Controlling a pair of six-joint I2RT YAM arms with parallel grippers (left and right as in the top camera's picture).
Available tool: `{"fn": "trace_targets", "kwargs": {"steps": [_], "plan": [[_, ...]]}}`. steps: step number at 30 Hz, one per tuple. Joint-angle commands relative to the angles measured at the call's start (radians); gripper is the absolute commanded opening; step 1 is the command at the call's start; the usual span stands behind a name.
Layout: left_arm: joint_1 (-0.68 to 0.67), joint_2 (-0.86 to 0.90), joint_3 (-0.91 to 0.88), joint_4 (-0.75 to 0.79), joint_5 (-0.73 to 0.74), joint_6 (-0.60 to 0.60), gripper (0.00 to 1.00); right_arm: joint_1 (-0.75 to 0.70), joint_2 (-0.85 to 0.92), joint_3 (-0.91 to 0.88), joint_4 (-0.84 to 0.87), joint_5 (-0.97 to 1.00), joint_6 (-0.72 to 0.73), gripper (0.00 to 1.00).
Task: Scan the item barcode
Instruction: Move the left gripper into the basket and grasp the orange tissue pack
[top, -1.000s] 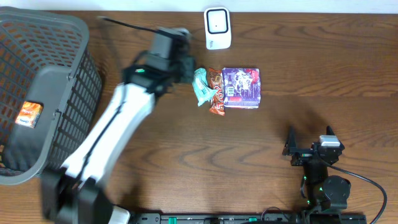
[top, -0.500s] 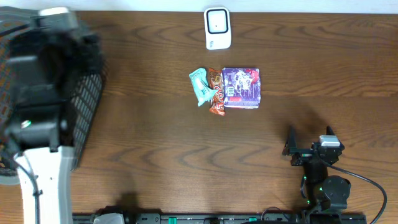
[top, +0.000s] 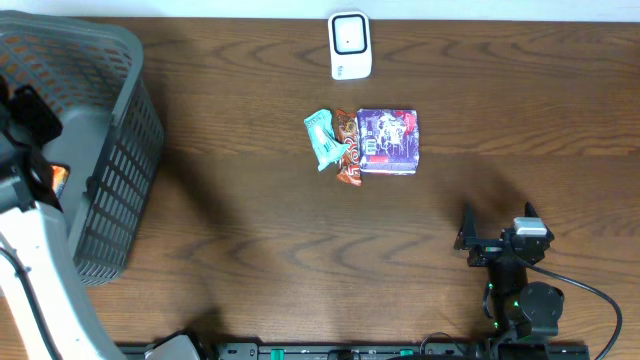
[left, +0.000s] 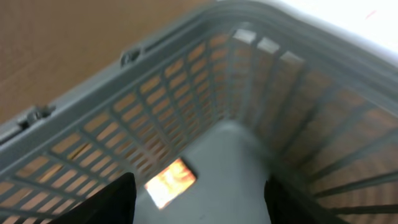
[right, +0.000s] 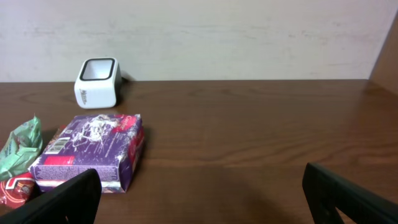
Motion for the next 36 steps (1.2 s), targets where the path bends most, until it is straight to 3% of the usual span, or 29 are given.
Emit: {"fn": "trace_targets", "kwargs": {"steps": [1,6,12,19,28,36], "plan": [[0.033,0.061,0.013,-0.019,-0.021,0.087,0.72,-0.006,-0.005,-0.002,-0.004,-0.003,-0.014,0.99],[0.074,0.154,0.013,-0.048,-0.021,0.201,0.73,-0.006,-0.005,-0.002,-0.004,-0.003,-0.014,0.99],[0.112,0.265,0.01,-0.071,-0.02,0.245,0.73,-0.006,-0.005,-0.002,-0.004,-0.003,-0.014,0.99],[0.114,0.37,-0.004,-0.085,-0.021,0.456,0.7,-0.006,-0.005,-0.002,-0.004,-0.003,-0.014,0.99],[0.114,0.494,-0.005,-0.051,-0.147,0.48,0.64,-0.006,-0.005,-0.002,-0.004,-0.003,-0.014,0.99],[0.111,0.57,-0.005,-0.045,-0.147,0.551,0.64,-0.006,-0.005,-0.002,-0.004,-0.003,-0.014,0.99]]}}
